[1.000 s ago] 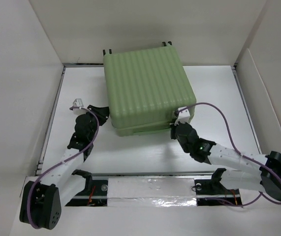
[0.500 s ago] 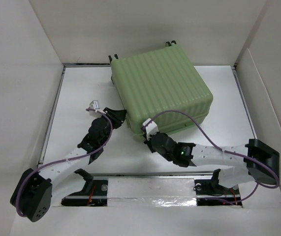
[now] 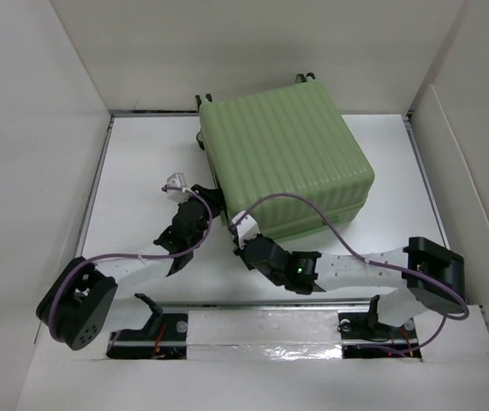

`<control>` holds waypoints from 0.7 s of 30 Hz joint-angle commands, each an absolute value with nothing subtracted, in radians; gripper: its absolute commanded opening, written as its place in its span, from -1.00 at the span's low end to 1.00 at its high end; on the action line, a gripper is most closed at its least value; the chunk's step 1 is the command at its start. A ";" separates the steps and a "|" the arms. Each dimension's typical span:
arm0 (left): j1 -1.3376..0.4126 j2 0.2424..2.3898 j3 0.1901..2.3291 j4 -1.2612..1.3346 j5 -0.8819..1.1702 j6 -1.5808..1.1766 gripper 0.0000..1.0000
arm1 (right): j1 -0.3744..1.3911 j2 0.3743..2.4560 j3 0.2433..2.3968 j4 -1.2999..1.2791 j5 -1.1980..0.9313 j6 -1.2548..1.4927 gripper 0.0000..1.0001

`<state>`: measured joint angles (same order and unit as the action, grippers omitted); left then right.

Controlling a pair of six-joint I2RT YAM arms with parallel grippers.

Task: Pack the luggage

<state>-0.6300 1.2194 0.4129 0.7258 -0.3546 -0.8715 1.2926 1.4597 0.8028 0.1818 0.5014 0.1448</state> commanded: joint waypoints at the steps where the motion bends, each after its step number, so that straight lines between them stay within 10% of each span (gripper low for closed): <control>1: -0.776 1.296 0.460 0.836 -0.193 -0.900 -0.50 | 1.457 1.506 0.977 0.644 0.245 0.236 -1.00; 9: -0.770 1.214 0.448 0.798 -0.275 -0.908 -0.18 | 1.457 1.308 0.698 0.802 0.369 0.274 -1.00; 13: -0.588 1.044 0.422 0.692 -0.249 -0.908 0.27 | 1.457 1.055 0.507 0.606 0.433 0.350 -1.00; 21: -0.257 1.134 0.670 0.558 -0.060 -0.916 0.53 | 1.457 0.695 0.446 0.190 0.399 0.385 -1.00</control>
